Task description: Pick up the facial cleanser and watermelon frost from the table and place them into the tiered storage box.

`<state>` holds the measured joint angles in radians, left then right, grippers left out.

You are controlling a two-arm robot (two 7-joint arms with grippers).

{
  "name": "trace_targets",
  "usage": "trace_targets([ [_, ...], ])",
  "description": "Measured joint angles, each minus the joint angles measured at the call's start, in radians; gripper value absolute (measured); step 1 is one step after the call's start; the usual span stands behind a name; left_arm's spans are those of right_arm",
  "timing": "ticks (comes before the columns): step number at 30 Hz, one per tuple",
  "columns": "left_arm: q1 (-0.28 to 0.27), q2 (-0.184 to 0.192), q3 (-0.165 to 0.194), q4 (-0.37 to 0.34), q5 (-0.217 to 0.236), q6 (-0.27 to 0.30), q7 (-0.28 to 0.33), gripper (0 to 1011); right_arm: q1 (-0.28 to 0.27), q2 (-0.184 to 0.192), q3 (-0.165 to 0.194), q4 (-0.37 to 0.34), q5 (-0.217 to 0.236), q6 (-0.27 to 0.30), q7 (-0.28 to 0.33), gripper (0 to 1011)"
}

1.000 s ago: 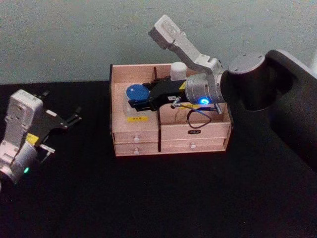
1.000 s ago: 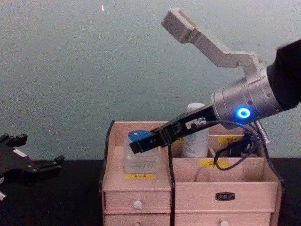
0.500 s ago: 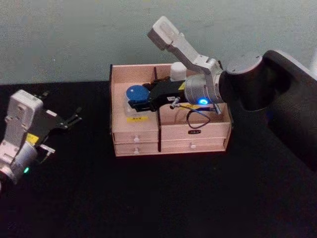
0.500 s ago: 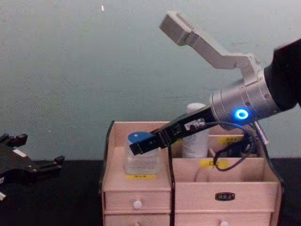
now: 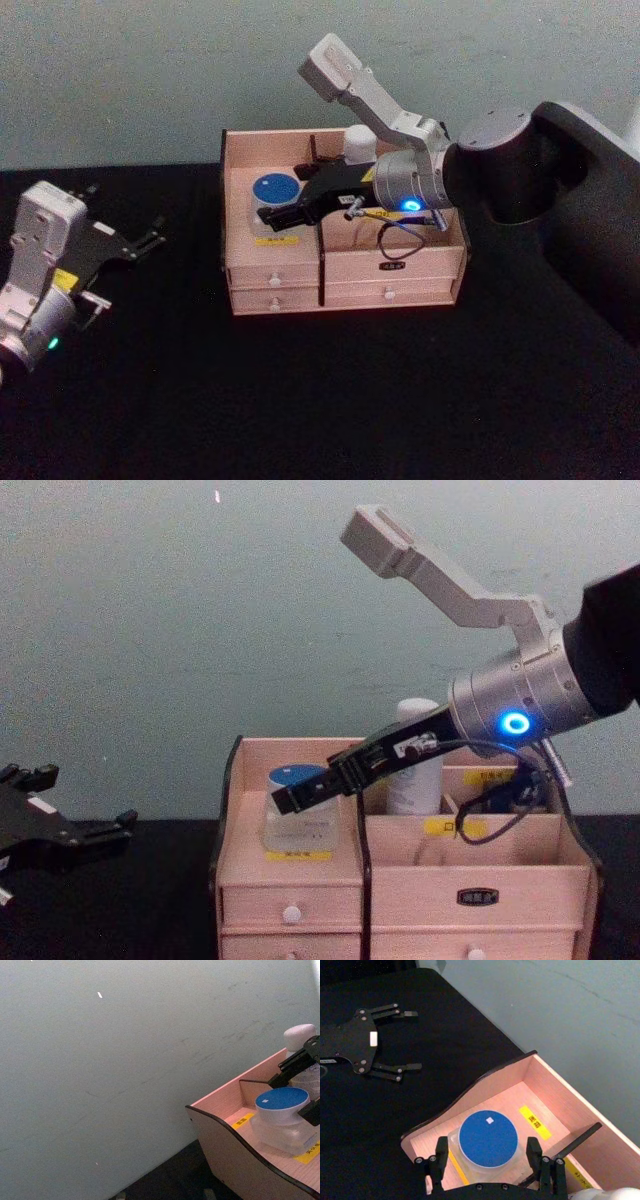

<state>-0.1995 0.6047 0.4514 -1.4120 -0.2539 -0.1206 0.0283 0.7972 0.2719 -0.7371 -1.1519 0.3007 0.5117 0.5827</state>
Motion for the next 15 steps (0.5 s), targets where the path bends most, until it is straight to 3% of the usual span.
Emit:
trace_targets([
  [15, 0.000, 0.000, 0.000, 0.000, 0.000, 0.000, 0.000, 1001, -0.009, 0.004, 0.011, -0.023, 0.003, -0.011, 0.003, 1000],
])
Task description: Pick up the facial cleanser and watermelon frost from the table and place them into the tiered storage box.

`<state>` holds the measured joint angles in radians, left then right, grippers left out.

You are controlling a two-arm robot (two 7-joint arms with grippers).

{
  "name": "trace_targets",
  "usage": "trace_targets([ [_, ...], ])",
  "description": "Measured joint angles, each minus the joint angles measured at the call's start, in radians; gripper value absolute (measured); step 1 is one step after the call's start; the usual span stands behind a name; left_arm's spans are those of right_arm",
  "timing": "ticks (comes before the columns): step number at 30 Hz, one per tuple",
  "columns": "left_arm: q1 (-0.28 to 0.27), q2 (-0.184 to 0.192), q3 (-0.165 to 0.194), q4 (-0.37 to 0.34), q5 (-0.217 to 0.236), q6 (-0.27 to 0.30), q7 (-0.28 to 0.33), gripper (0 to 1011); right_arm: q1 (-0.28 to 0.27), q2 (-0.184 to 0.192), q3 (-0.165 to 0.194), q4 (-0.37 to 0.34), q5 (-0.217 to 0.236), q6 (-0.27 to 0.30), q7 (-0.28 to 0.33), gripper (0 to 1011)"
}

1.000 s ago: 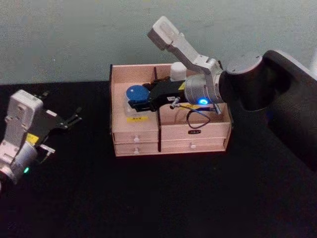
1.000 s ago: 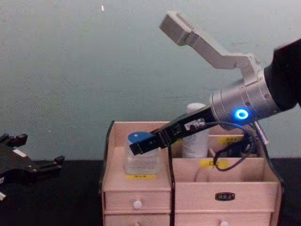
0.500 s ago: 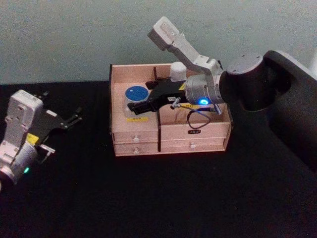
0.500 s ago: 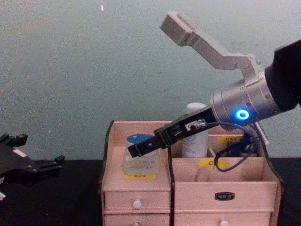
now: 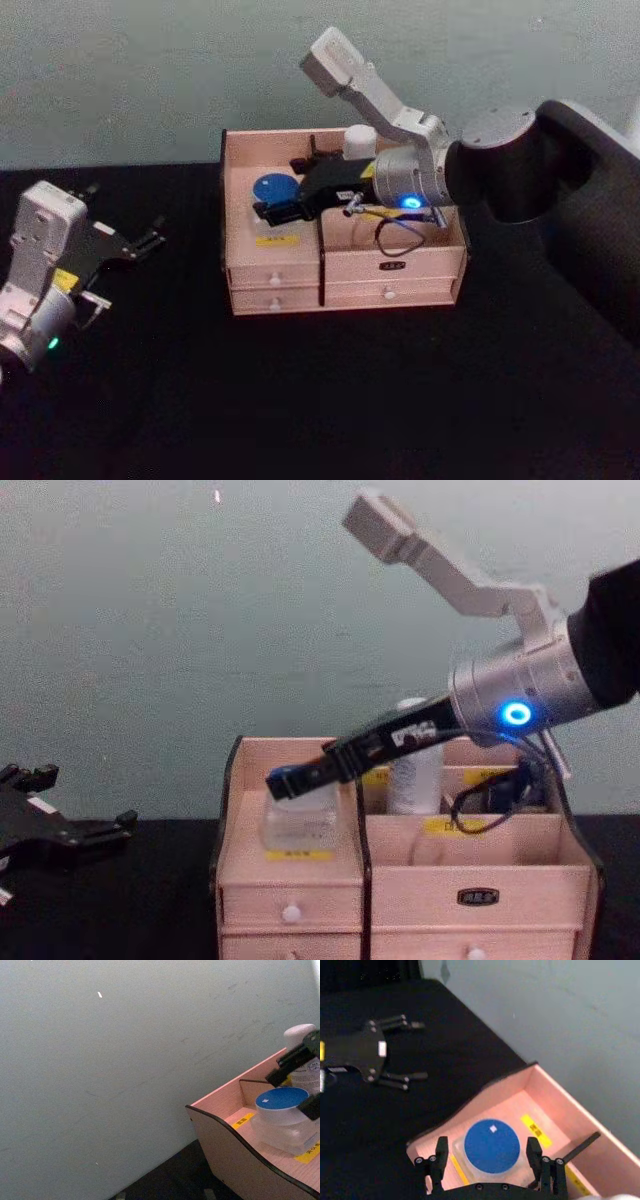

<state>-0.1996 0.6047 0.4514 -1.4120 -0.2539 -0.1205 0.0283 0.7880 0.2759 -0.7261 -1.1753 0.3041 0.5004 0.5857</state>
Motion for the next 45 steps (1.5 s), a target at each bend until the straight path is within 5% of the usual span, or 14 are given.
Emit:
trace_targets([
  [7, 0.000, 0.000, 0.000, 0.000, 0.000, 0.000, 0.000, 1001, -0.028, 0.026, 0.038, -0.087, 0.018, -0.027, -0.006, 1000],
  [13, 0.000, 0.000, 0.000, 0.000, 0.000, 0.000, 0.000, 1001, -0.105, 0.087, 0.108, -0.231, 0.053, -0.082, -0.046, 1000],
  [20, 0.000, 0.000, 0.000, 0.000, 0.000, 0.000, 0.000, 1001, -0.333, 0.199, 0.260, -0.464, 0.084, -0.206, -0.197, 1000],
  [30, 0.000, 0.000, 0.000, 0.000, 0.000, 0.000, 0.000, 1001, -0.665, 0.262, 0.466, -0.640, 0.032, -0.301, -0.465, 1000],
  [38, 0.000, 0.000, 0.000, 0.000, 0.000, 0.000, 0.000, 1001, -0.809, 0.234, 0.547, -0.639, 0.003, -0.303, -0.582, 1000],
  [45, 0.000, 0.000, 0.000, 0.000, 0.000, 0.000, 0.000, 1001, -0.833, 0.202, 0.562, -0.584, 0.000, -0.295, -0.593, 1000],
])
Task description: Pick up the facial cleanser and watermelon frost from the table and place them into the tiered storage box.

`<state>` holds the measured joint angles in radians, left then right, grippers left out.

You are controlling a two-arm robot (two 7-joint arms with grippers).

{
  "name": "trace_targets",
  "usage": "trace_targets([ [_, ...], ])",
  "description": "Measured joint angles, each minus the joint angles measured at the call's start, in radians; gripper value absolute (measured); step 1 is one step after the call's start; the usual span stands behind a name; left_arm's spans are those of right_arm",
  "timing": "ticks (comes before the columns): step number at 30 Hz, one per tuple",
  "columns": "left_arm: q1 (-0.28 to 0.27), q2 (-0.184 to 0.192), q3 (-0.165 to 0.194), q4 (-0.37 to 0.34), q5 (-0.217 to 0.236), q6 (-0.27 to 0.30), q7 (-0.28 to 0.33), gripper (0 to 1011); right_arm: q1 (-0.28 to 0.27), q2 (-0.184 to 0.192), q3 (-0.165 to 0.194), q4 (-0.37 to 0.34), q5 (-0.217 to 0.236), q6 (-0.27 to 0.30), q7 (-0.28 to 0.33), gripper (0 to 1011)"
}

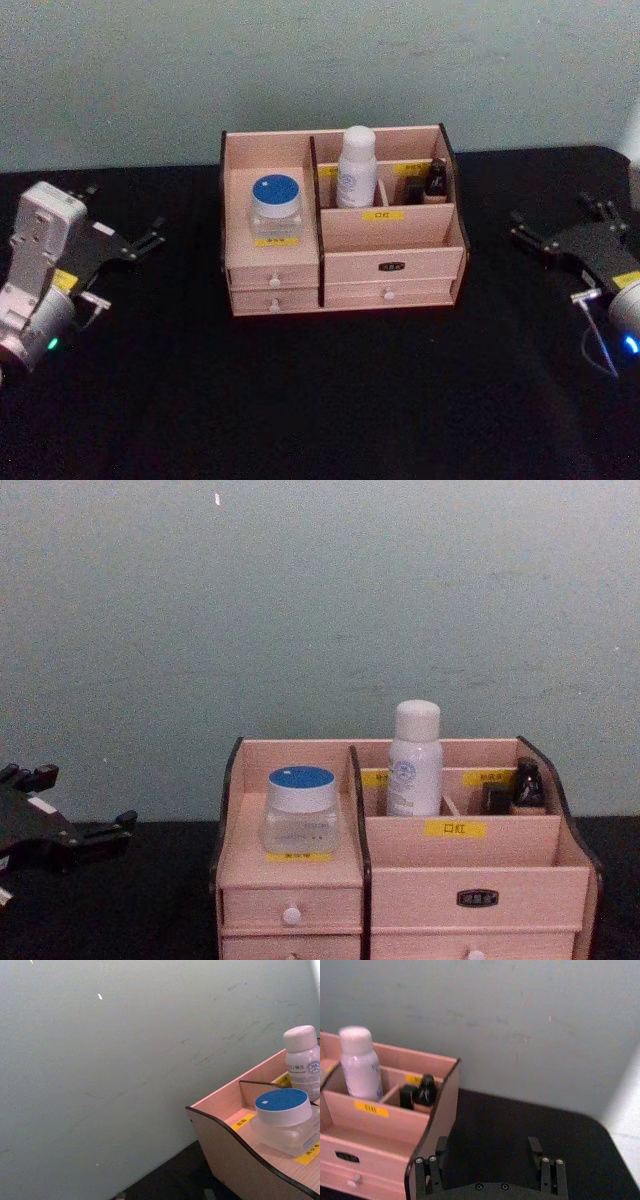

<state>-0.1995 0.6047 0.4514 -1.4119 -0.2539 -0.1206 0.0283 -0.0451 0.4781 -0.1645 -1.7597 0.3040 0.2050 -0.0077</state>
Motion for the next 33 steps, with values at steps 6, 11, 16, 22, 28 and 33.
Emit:
trace_targets([
  [6, 0.000, 0.000, 0.000, 0.000, 0.000, 0.000, 0.000, 1001, 0.005, -0.027, 0.001, 0.055, -0.007, -0.001, 0.009, 1000],
  [11, 0.000, 0.000, 0.000, 0.000, 0.000, 0.000, 0.000, 1001, 0.015, -0.044, -0.003, 0.088, -0.018, -0.003, 0.024, 1000],
  [16, 0.000, 0.000, 0.000, 0.000, 0.000, 0.000, 0.000, 1001, 0.025, -0.055, -0.004, 0.103, -0.028, -0.002, 0.037, 1000],
  [22, 0.000, 0.000, 0.000, 0.000, 0.000, 0.000, 0.000, 1001, 0.032, -0.059, -0.006, 0.111, -0.036, 0.008, 0.045, 1000],
  [28, 0.000, 0.000, 0.000, 0.000, 0.000, 0.000, 0.000, 1001, 0.032, -0.058, -0.007, 0.110, -0.036, 0.007, 0.044, 1000],
  [33, 0.000, 0.000, 0.000, 0.000, 0.000, 0.000, 0.000, 1001, 0.031, -0.058, -0.007, 0.109, -0.034, 0.007, 0.043, 1000],
])
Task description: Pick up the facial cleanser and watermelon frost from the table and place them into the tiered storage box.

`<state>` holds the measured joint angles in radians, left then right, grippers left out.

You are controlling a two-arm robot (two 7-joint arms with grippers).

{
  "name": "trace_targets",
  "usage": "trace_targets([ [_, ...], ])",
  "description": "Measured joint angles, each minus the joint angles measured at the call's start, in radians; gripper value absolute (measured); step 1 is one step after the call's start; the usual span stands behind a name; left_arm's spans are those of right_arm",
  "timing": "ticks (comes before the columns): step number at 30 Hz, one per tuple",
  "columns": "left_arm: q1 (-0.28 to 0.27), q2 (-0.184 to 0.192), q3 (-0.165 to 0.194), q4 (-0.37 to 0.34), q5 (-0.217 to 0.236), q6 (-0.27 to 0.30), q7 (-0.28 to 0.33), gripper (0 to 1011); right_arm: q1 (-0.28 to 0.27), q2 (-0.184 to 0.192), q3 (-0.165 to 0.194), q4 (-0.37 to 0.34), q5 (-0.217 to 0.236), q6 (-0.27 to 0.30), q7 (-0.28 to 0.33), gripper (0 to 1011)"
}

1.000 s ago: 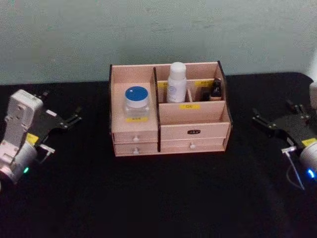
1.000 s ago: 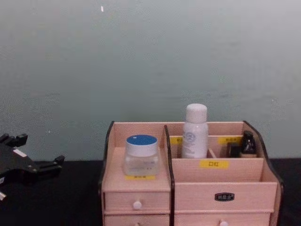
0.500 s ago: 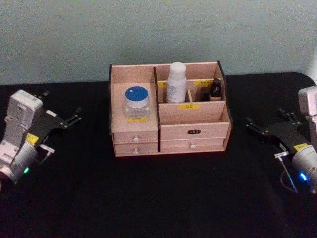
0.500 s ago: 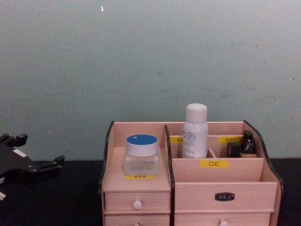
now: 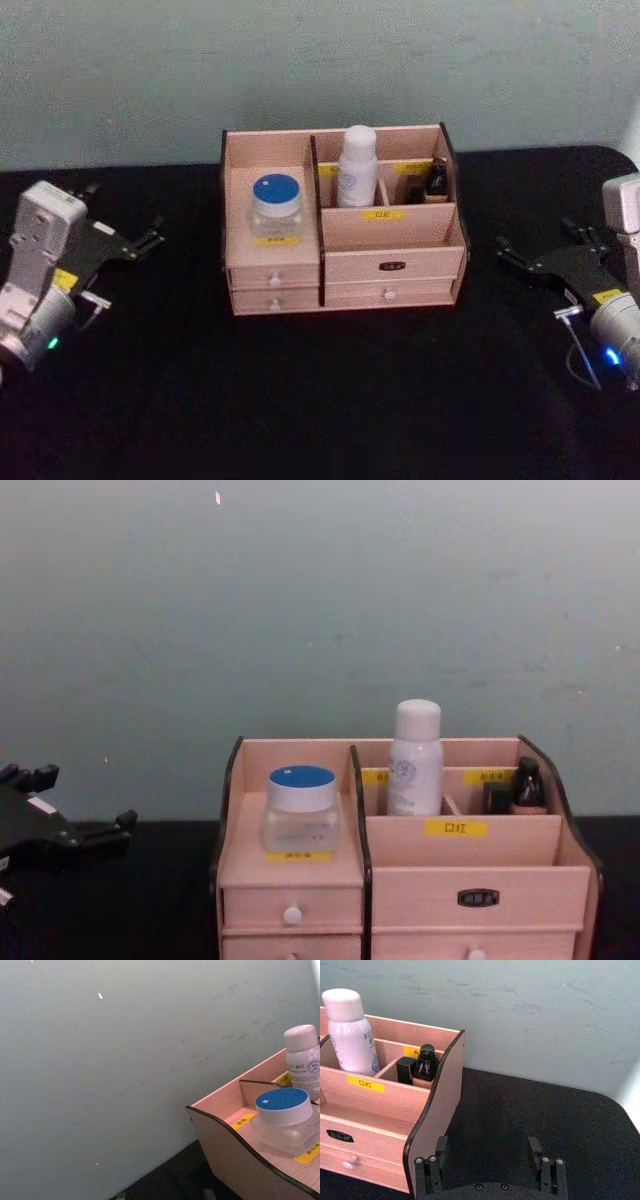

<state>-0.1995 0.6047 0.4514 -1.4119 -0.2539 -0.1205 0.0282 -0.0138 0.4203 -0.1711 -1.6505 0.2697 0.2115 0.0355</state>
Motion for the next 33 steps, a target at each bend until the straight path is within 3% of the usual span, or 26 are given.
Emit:
trace_targets([
  [33, 0.000, 0.000, 0.000, 0.000, 0.000, 0.000, 0.000, 1001, -0.001, 0.001, 0.000, -0.002, 0.003, -0.002, -0.001, 1000],
])
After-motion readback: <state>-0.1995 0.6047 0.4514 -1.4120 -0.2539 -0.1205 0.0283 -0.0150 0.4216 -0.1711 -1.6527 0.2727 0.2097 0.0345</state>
